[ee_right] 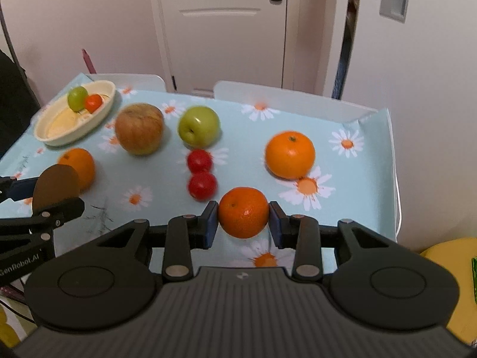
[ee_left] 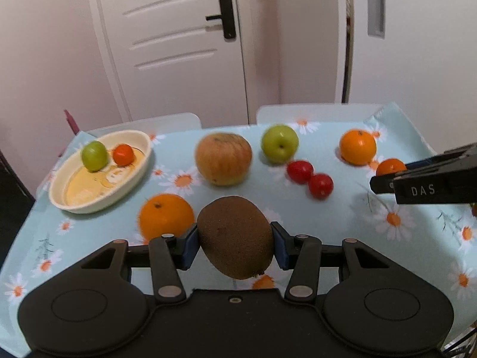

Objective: Organize fruits
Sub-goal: 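Carry the kiwi and tangerine over the cream dish with both tools, then release the kiwi into the dish while the right tool releases its tangerine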

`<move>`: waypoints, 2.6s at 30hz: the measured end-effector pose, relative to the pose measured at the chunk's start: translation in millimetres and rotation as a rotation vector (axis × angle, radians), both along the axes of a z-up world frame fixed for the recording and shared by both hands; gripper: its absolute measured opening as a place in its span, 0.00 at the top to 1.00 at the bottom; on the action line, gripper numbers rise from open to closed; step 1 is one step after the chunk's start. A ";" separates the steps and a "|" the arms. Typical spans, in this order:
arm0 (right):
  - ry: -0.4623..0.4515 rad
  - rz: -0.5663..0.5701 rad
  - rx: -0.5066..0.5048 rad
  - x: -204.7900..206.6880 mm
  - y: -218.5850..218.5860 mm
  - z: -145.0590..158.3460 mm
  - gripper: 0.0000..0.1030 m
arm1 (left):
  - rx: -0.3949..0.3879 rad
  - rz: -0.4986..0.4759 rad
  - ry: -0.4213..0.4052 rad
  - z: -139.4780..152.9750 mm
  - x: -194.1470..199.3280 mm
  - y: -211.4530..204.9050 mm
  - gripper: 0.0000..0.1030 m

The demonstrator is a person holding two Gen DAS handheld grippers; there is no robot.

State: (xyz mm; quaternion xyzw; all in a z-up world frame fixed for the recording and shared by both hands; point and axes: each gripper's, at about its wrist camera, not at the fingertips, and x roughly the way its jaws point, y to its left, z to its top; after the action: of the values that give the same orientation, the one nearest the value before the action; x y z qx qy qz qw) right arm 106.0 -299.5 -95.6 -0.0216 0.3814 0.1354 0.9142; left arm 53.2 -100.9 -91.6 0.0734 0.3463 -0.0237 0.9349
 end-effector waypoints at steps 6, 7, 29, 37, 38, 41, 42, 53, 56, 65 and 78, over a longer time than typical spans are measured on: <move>-0.026 0.050 0.013 -5.3 21.9 32.8 0.51 | 0.001 0.042 -0.040 30.8 -10.3 20.9 0.47; -0.033 0.061 0.014 -4.9 27.8 38.9 0.51 | 0.000 0.050 -0.046 35.4 -11.5 25.1 0.47; -0.042 0.100 0.078 30.2 187.9 86.9 0.51 | 0.034 0.084 -0.088 80.1 35.7 175.4 0.48; -0.015 0.067 0.055 54.4 242.4 70.6 0.51 | 0.045 0.042 -0.061 65.9 75.4 225.2 0.48; -0.012 0.062 0.052 57.3 246.9 68.8 0.51 | 0.045 0.035 -0.056 62.9 80.4 230.3 0.48; -0.004 0.046 0.041 66.1 260.0 61.9 0.51 | 0.049 0.013 -0.041 53.1 95.1 242.1 0.48; -0.001 0.041 0.037 69.2 263.6 59.7 0.51 | 0.050 0.006 -0.036 49.3 100.1 245.3 0.48; 0.047 -0.018 0.017 97.3 294.6 31.7 0.51 | 0.100 -0.057 0.038 0.8 156.0 257.0 0.48; 0.055 -0.033 0.017 102.6 296.3 27.5 0.51 | 0.112 -0.070 0.060 -10.8 167.0 258.3 0.48; 0.068 -0.053 0.008 115.5 290.5 24.2 0.51 | 0.128 -0.097 0.086 -25.3 178.0 256.9 0.46; 0.049 0.064 0.018 126.3 283.6 39.5 0.51 | 0.039 -0.016 0.035 5.0 149.5 266.8 0.06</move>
State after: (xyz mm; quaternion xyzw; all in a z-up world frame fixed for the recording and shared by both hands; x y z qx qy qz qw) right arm 232.3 -16.0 -56.0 -0.0224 0.4018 0.1684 0.8998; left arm 202.6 165.9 -86.6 0.0942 0.3626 -0.0259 0.9268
